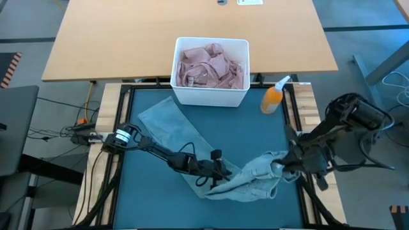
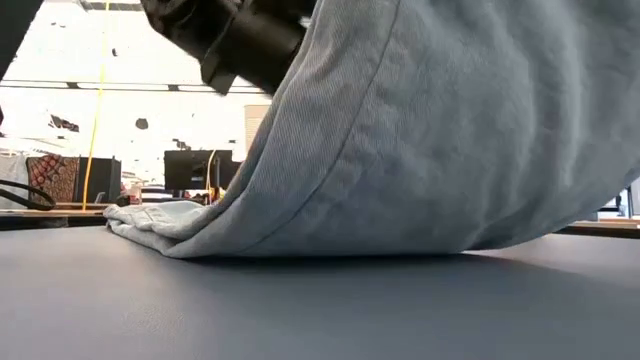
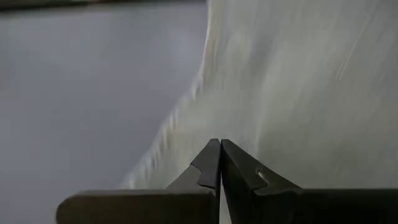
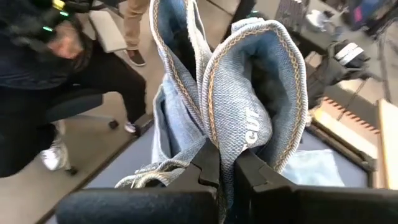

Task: Fold Laundry from Bin
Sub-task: Fold the blue pants

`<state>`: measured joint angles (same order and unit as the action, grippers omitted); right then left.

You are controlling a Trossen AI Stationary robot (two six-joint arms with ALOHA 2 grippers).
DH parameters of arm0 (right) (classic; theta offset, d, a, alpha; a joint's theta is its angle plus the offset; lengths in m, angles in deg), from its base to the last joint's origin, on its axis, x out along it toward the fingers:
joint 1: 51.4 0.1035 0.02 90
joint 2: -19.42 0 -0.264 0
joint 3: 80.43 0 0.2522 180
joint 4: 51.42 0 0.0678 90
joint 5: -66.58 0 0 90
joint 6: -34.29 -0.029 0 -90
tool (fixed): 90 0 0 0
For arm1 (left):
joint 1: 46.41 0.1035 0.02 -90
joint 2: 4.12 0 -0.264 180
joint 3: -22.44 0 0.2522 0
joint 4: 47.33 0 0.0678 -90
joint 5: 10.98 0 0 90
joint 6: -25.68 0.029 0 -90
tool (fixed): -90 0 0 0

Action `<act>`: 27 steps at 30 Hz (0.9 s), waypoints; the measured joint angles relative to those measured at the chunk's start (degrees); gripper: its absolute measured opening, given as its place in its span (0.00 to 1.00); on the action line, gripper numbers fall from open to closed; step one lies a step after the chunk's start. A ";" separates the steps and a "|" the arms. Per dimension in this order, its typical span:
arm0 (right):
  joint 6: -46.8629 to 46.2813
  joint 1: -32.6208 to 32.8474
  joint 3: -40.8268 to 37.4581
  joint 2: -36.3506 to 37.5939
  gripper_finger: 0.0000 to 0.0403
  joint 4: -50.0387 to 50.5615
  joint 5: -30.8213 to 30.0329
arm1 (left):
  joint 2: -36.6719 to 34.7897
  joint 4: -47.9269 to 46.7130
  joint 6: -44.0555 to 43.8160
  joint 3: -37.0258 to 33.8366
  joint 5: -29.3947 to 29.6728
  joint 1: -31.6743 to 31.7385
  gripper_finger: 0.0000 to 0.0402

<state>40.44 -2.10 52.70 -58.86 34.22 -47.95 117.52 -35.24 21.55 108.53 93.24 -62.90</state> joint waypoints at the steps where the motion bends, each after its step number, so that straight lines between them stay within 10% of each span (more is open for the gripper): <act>1: 1.00 -0.40 0.37 0.00 0.07 0.05 0.00 | -0.36 1.23 0.22 0.30 -0.99 -0.13 0.00; 18: 13.25 -8.87 2.17 -0.07 0.07 -3.62 0.60 | 11.10 -5.88 5.25 21.42 -15.51 -2.64 0.00; 27: 13.10 -9.37 2.19 -0.37 0.07 -4.26 0.54 | 1.83 -36.61 10.78 22.05 -0.65 -2.38 0.00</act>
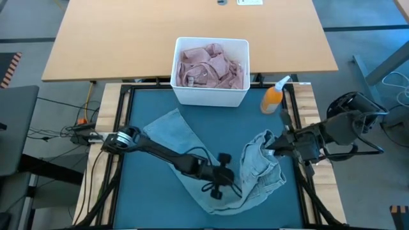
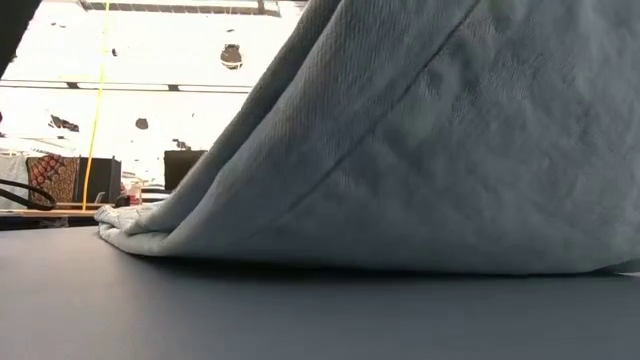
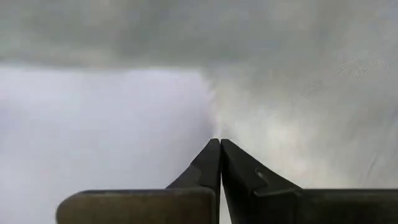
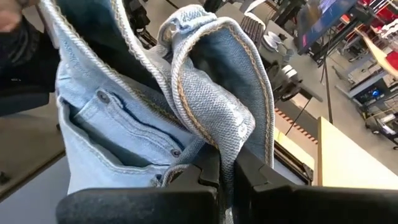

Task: Fold Laundry from Bin
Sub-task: Fold the blue pants

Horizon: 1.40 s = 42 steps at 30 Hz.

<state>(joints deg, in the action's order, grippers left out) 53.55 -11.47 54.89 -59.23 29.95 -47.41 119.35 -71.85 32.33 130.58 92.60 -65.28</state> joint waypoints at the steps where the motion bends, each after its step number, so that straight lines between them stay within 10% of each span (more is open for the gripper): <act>1: -0.71 -0.01 0.00 -0.32 0.07 0.04 -0.02 | -0.91 -3.67 -0.68 -0.97 1.71 -0.33 0.00; 7: -2.22 -2.94 0.09 -4.70 0.07 2.61 0.09 | -7.47 -15.20 -8.14 -12.82 14.55 -2.19 0.00; 20: 9.96 -19.71 0.04 -19.77 0.07 -0.04 9.74 | -46.37 -15.47 -26.10 -44.65 32.12 -2.84 0.00; 31: 21.06 -33.03 0.00 -31.77 0.07 -11.13 12.13 | -73.26 -15.48 -21.79 -51.46 47.90 -2.77 0.00; 42: 33.31 -39.49 -0.02 -42.49 0.07 -28.39 12.09 | -80.19 -17.04 -15.26 -51.51 48.76 -2.77 0.00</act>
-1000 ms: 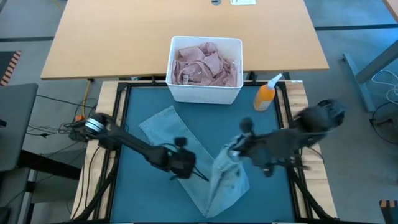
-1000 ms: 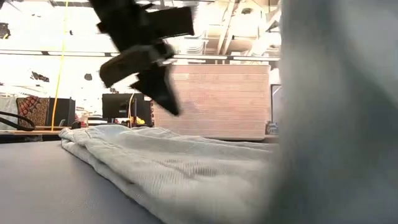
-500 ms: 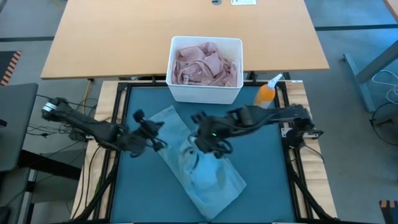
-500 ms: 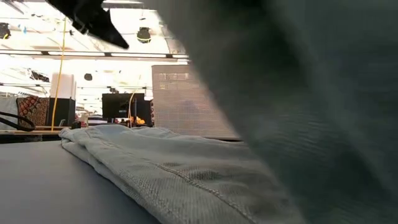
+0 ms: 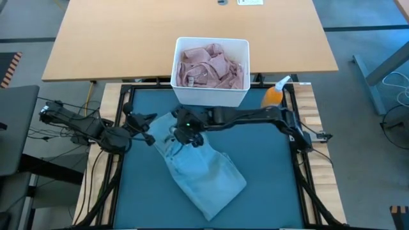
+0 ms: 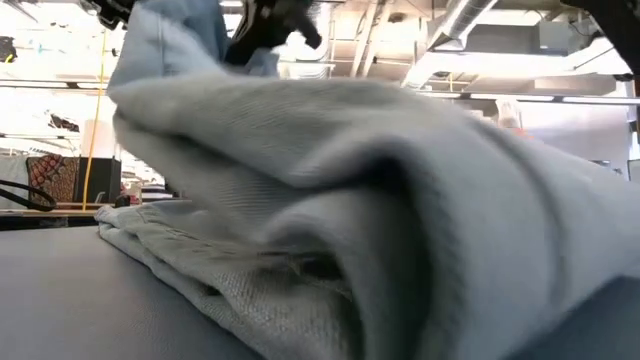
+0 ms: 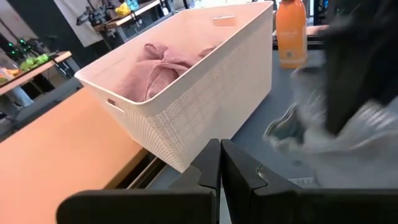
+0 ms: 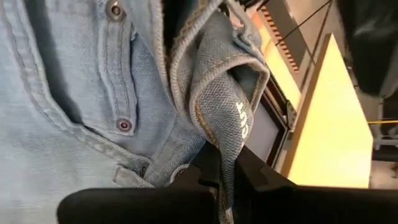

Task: Fold Laundry from Bin
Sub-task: Fold the blue pants

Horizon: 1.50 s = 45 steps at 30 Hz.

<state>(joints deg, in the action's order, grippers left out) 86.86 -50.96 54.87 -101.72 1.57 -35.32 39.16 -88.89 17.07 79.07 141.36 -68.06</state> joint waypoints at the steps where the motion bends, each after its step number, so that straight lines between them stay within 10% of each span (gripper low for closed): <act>1: 1.14 -0.55 0.00 -0.85 0.07 -1.22 -0.19 | -0.14 -0.63 0.03 0.00 0.00 0.00 0.00; 16: 9.16 -7.29 0.00 -10.50 0.09 -23.03 -2.91 | -0.13 -2.86 -0.02 -0.02 0.03 0.04 0.00; 33: 1.22 -5.88 0.02 -3.30 0.61 -11.05 -11.25 | -0.07 -7.36 -3.27 -0.02 -0.48 1.34 0.00; 40: -34.13 -4.30 -1.61 8.07 0.57 18.62 15.99 | 2.09 -13.81 -10.94 -0.36 -10.46 3.58 0.00; 45: -42.86 3.03 -17.76 15.41 0.43 11.57 19.85 | 5.55 -2.25 -8.08 -7.49 -21.91 5.91 0.00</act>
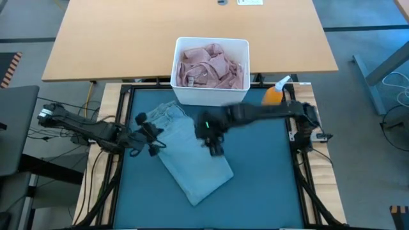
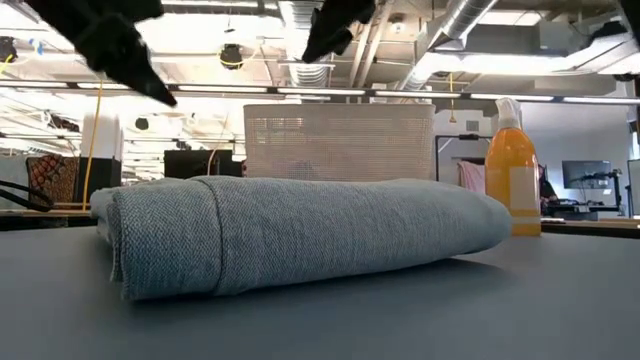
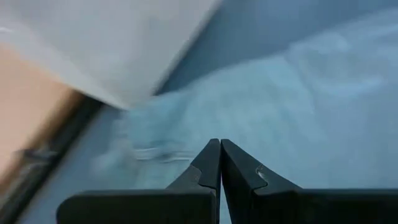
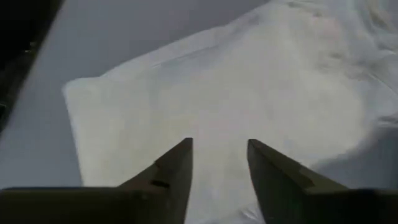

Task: Fold Laundry from Bin
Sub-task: Fold the blue pants

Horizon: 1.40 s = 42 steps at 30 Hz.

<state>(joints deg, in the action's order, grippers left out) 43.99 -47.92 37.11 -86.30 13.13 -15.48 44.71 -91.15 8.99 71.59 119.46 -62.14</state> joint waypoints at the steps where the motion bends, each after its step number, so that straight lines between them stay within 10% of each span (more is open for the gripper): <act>1: -1.61 2.14 -4.54 1.56 0.40 -4.27 0.14 | 0.71 3.68 0.79 -1.88 -1.07 0.43 0.00; 12: -15.68 21.90 -44.12 5.34 0.04 -61.00 -17.53 | 8.53 22.69 5.69 -9.37 -16.40 12.53 0.00; 29: -10.07 33.86 -38.34 2.27 0.62 -28.64 -35.71 | 20.28 28.51 8.75 -9.03 -29.07 25.67 0.00; 42: -6.81 31.31 -37.85 -6.50 0.59 -28.76 -48.47 | 20.55 28.95 9.52 -9.02 -29.65 25.76 0.00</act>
<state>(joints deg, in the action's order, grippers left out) 37.18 -16.61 -0.75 -92.80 -15.63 -63.95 65.26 -62.20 18.52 62.57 89.81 -36.38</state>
